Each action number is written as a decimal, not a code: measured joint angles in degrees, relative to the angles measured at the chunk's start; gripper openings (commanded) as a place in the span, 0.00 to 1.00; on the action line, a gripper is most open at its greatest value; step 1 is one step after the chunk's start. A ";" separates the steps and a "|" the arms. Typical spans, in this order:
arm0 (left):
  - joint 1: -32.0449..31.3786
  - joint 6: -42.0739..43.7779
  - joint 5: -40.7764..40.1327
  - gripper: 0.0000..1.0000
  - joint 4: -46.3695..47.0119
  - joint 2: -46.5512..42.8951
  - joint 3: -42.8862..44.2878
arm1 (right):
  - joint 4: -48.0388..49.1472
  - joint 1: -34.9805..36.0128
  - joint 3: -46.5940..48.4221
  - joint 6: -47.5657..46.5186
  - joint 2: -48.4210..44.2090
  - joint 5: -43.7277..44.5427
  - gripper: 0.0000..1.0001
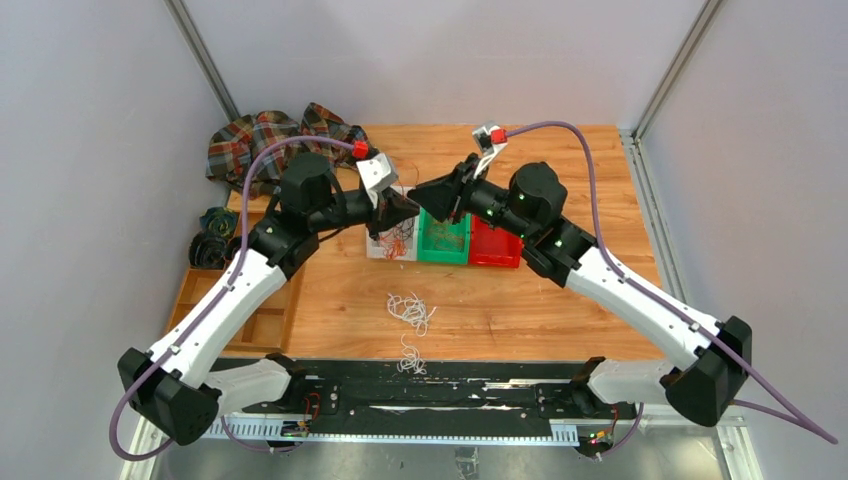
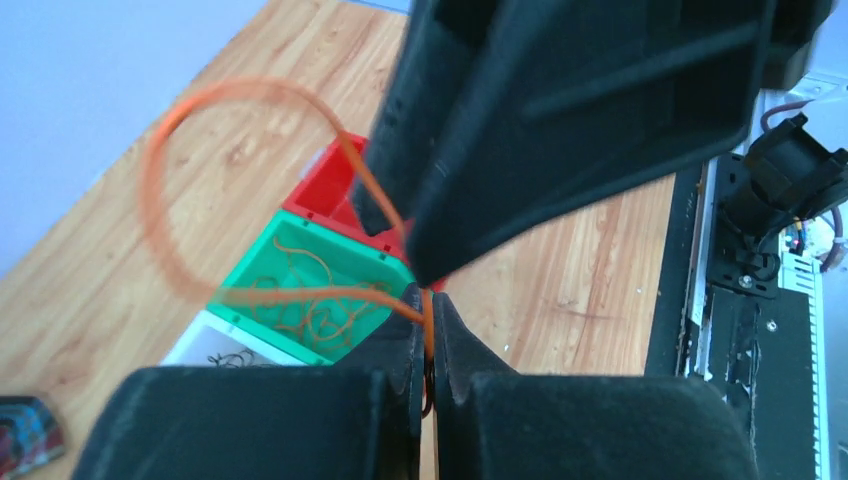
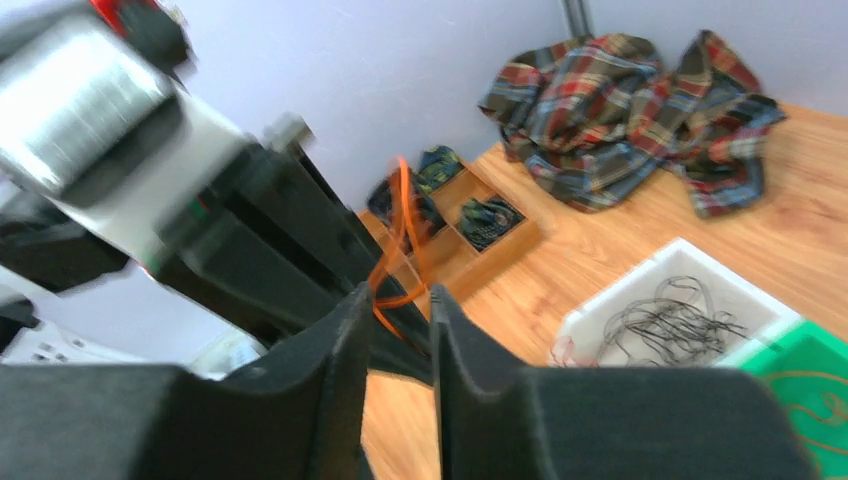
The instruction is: Untangle the cables
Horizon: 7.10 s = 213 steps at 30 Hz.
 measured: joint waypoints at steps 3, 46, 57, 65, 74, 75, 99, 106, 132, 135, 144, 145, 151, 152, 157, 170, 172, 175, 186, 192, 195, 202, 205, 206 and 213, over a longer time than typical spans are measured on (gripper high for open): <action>0.00 1.75 0.28 0.01 -3.13 0.42 4.87 | 0.37 0.22 -4.68 -1.68 -3.96 2.14 0.54; -0.22 3.56 8.15 0.01 -18.36 1.66 28.61 | 23.41 6.08 -15.10 -16.20 8.94 -1.60 0.25; -0.24 -1.29 8.02 0.01 -16.28 3.67 38.14 | 26.75 6.08 -19.45 -12.66 11.56 -1.57 0.17; -0.26 -1.75 5.05 0.01 -14.84 6.29 45.97 | 30.14 6.08 -27.47 -8.50 14.12 -0.22 0.19; -0.26 -0.63 -0.70 0.01 -11.61 8.41 54.14 | 34.67 6.49 -32.92 -3.58 17.92 1.86 0.35; -0.26 -0.57 -0.87 0.01 -11.56 8.39 54.10 | 34.69 6.56 -32.94 -3.41 17.88 2.19 0.36; -3.28 0.15 -3.72 0.01 0.63 15.72 27.06 | -2.58 0.61 -27.98 -6.64 -9.81 38.95 0.51; -3.67 4.68 -5.01 0.00 2.05 26.69 28.24 | -5.03 -0.44 -28.94 -6.67 -12.81 44.85 0.50; -6.32 14.45 -8.50 0.08 2.69 45.53 28.61 | -6.32 -4.26 -33.27 -4.98 -15.76 45.79 0.49; -6.29 14.14 -8.52 0.25 1.90 47.76 28.92 | -6.67 -5.03 -33.44 -4.92 -15.98 45.68 0.49; -6.29 14.91 -9.92 0.64 -2.45 48.52 26.73 | -8.35 -7.04 -33.42 -4.57 -17.05 44.81 0.50; -6.29 15.04 -10.23 0.62 -2.91 48.48 26.40 | -8.63 -7.17 -33.42 -4.57 -17.05 44.65 0.50; -6.29 15.98 -11.91 0.45 -5.22 47.60 26.21 | -11.23 -8.11 -31.80 -4.46 -16.63 42.71 0.53; -6.29 16.24 -12.11 0.42 -5.57 47.43 26.51 | -11.45 -8.70 -31.32 -4.31 -16.35 42.27 0.53; -6.29 19.87 -11.61 0.33 -11.17 47.76 32.17 | -13.33 -13.18 -27.58 -3.26 -12.20 38.32 0.57; -2.16 27.61 -10.62 0.85 -33.38 43.85 44.37 | -13.49 -21.92 -4.72 2.34 17.79 26.60 0.57; -0.79 27.76 -11.76 0.90 -36.35 40.65 43.28 | -13.40 -21.92 -1.90 2.78 22.16 26.16 0.54; -0.07 28.39 -13.70 0.90 -39.78 35.54 42.42 | -13.40 -21.94 1.55 3.32 28.24 25.90 0.47; -0.04 31.04 -17.81 0.82 -45.97 25.11 35.12 | -10.03 -21.94 4.26 5.68 33.07 22.62 0.01; 0.63 30.80 -19.65 0.82 -46.42 25.00 34.69 | -6.73 -21.46 2.54 5.18 27.87 21.27 0.01; 0.63 30.29 -20.31 0.82 -46.45 24.57 34.69 | -5.25 -20.24 1.90 4.55 25.31 20.61 0.01; 0.94 28.76 -22.18 0.88 -46.71 22.23 34.69 | -5.05 -11.69 2.14 0.74 25.90 20.15 0.00; 0.98 28.30 -23.15 0.93 -46.88 21.07 34.47 | -6.84 -8.61 3.30 0.17 29.77 20.28 0.01; 0.98 28.20 -23.45 0.94 -46.93 20.61 34.21 | -7.61 -8.22 3.74 0.09 31.41 20.31 0.01; 1.05 26.27 -25.66 0.98 -48.89 19.17 33.35 | -13.84 -8.20 6.21 -2.43 39.69 23.32 0.00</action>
